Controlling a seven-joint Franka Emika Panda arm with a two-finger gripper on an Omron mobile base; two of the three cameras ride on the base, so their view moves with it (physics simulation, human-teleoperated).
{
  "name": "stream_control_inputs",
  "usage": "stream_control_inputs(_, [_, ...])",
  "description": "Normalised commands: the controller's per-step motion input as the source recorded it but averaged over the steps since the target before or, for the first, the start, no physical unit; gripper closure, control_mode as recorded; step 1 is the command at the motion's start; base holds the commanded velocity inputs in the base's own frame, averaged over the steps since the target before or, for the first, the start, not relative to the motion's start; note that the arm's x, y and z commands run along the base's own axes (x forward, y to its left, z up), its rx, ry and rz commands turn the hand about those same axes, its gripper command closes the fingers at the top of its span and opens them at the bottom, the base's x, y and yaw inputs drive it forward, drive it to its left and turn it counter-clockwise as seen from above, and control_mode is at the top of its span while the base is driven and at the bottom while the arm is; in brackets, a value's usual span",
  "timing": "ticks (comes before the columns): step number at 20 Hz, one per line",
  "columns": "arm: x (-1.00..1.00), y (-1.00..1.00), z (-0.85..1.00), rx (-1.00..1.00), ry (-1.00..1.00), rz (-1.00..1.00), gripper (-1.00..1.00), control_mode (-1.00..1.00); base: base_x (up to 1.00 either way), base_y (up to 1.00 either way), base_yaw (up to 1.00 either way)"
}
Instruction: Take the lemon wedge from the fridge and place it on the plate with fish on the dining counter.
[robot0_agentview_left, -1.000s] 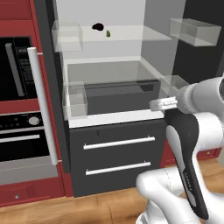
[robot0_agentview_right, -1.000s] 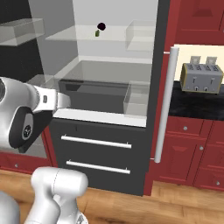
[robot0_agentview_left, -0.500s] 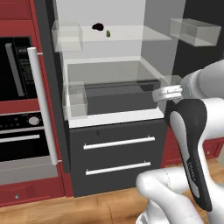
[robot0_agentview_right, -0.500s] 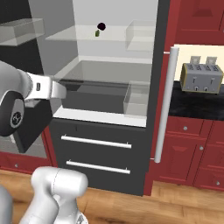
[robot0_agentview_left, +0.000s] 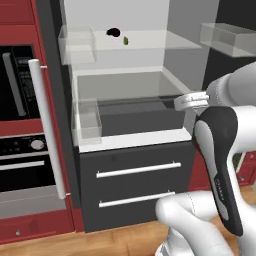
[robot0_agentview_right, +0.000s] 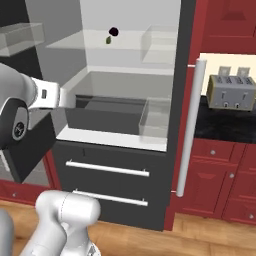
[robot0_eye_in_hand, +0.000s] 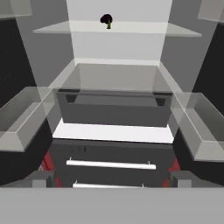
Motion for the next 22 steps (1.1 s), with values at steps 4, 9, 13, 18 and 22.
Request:
stream_control_inputs(4, [0.00, 0.00, 0.00, 0.00, 0.00, 0.00, -1.00, 1.00, 0.98, 0.05, 0.00])
stream_control_inputs(9, [0.00, 0.00, 0.00, 0.00, 0.00, 0.00, -1.00, 1.00, 0.98, 0.36, -0.06])
stream_control_inputs(13, [0.00, 0.00, 0.00, 0.00, 0.00, 0.00, -1.00, 1.00, 0.70, 0.28, -0.05])
stream_control_inputs(18, [0.00, 0.00, 0.00, 0.00, 0.00, 0.00, -1.00, 1.00, 0.60, 0.03, -0.03])
stream_control_inputs(22, [0.00, 0.00, 0.00, 0.00, 0.00, 0.00, -1.00, 1.00, 0.76, 0.11, -0.03])
